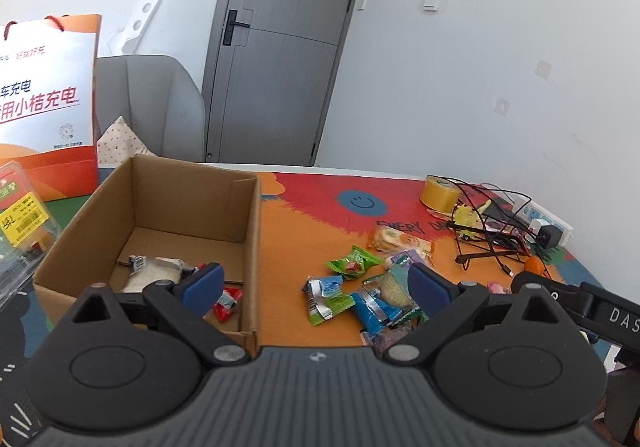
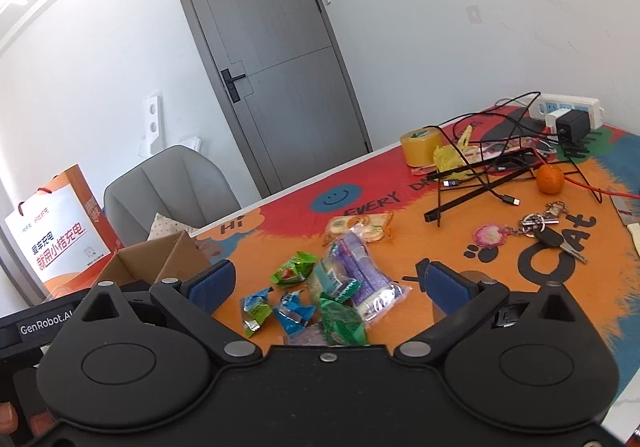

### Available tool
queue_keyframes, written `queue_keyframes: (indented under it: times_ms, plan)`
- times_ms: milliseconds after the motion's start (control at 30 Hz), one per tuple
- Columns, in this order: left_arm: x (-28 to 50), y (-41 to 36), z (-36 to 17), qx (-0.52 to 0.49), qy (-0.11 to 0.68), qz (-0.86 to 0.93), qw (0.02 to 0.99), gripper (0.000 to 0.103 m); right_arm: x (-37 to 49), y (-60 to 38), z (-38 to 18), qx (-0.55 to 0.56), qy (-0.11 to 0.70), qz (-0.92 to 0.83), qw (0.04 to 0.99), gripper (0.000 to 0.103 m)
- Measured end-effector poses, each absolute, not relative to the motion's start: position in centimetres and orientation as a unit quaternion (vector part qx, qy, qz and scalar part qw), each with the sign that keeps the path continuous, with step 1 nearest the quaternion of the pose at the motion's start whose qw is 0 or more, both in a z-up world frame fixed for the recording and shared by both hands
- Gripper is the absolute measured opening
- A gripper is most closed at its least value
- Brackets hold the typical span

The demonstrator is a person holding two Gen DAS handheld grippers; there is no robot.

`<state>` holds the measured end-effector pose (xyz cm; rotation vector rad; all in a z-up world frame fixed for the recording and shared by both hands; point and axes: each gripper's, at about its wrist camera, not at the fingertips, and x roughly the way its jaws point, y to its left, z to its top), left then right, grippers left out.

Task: Organize snacks
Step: 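Move both grippers back toward the snack pile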

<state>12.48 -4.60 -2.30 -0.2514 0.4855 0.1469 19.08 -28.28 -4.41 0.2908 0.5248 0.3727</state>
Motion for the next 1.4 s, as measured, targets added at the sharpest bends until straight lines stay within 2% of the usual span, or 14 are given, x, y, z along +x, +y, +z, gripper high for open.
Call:
queue_keyframes:
  times_ms: [167, 233, 367, 500, 767, 867, 967, 1000, 1033, 1233, 1400]
  plan:
    - [13.3, -5.8, -2.9, -0.124, 0.247, 0.056, 0.959, 0.095, 19.6, -29.0, -5.5, 0.148, 0.268, 0.182, 0.934, 0.099]
    - [13.6, -6.2, -3.2, -0.124, 0.249, 0.054, 0.959, 0.094, 19.9, -29.2, -5.9, 0.149, 0.272, 0.184, 0.933, 0.094]
    - [14.6, -7.2, -3.8, -0.119, 0.260, 0.042, 0.957, 0.084, 20.5, -29.2, -6.9, 0.153, 0.284, 0.190, 0.927, 0.086]
    - [15.4, -7.6, -4.6, -0.122, 0.275, 0.036, 0.953, 0.073, 21.1, -28.7, -8.1, 0.147, 0.294, 0.200, 0.923, 0.086]
    - [17.0, -8.1, -6.6, -0.122, 0.302, 0.036, 0.945, 0.064, 23.2, -27.9, -11.1, 0.154, 0.329, 0.207, 0.908, 0.077]
    - [17.6, -8.2, -7.3, -0.123, 0.313, 0.036, 0.941, 0.063, 23.8, -27.6, -11.9, 0.157, 0.339, 0.213, 0.903, 0.073]
    - [18.1, -8.3, -7.8, -0.124, 0.321, 0.037, 0.938, 0.063, 24.4, -27.4, -12.7, 0.160, 0.347, 0.218, 0.898, 0.062]
    - [18.2, -8.3, -8.0, -0.124, 0.324, 0.038, 0.937, 0.063, 24.6, -27.3, -13.0, 0.162, 0.353, 0.219, 0.895, 0.052]
    - [18.4, -8.4, -8.2, -0.124, 0.327, 0.038, 0.936, 0.063, 24.7, -27.4, -13.3, 0.168, 0.358, 0.226, 0.890, 0.037]
    - [19.3, -9.1, -9.0, -0.115, 0.337, 0.033, 0.934, 0.066, 24.0, -28.5, -13.6, 0.190, 0.340, 0.234, 0.891, 0.029]
    - [20.2, -9.5, -9.8, -0.117, 0.353, 0.028, 0.928, 0.069, 23.6, -29.8, -13.3, 0.198, 0.333, 0.222, 0.895, 0.027]
